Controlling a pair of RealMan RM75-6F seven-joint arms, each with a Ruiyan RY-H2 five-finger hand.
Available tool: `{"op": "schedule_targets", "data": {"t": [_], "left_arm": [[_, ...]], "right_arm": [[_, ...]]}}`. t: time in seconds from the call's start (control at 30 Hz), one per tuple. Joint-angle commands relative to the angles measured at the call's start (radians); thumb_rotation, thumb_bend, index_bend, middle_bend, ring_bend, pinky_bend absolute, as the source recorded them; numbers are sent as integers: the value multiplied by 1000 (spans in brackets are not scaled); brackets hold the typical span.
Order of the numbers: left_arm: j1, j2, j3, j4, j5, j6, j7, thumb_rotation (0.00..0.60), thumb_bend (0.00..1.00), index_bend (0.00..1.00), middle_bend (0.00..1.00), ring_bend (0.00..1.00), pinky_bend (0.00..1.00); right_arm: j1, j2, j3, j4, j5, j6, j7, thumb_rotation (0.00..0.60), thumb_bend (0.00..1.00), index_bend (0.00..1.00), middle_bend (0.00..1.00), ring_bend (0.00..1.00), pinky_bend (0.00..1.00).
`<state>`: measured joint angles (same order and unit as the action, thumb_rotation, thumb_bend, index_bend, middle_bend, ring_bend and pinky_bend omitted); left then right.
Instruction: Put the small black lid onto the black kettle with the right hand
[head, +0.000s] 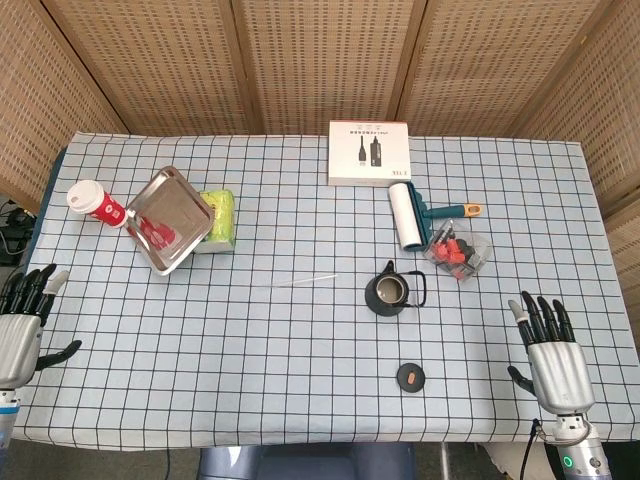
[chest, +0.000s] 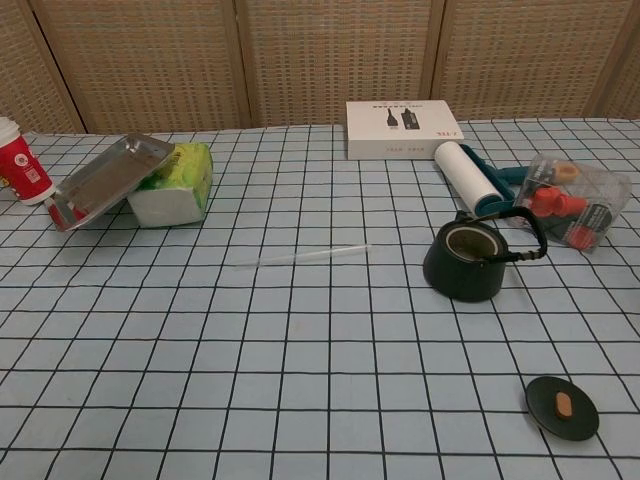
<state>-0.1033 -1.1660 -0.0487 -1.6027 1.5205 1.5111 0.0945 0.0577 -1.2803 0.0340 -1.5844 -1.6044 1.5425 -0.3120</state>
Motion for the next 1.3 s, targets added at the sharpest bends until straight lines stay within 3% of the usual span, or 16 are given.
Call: {"op": "schedule_targets", "data": {"t": [0.03,0.77,1.03,1.3], "left_arm": [[0,0,0,0,0,0,-1,600,40,0,0,0,0],[1,0,-5,-4,-4,5,2,600,40,0,0,0,0],[3,0,-10,-6,-14,8,7,600,39,0,0,0,0],[3,-3,-14,-8,-20,10,16,600,39,0,0,0,0]], "right_arm": [[0,0,-1,-1,-2,1,-1,600,168,23,0,0,0],[13,1,-33,-6,-41,-33,20,600,168,23,0,0,0],[53,7,-58,21,-130,-46,148,600,169,90,32,17,26],[129,14,-77,21,-170,-143,227,600,169,173,519,534,394]]}}
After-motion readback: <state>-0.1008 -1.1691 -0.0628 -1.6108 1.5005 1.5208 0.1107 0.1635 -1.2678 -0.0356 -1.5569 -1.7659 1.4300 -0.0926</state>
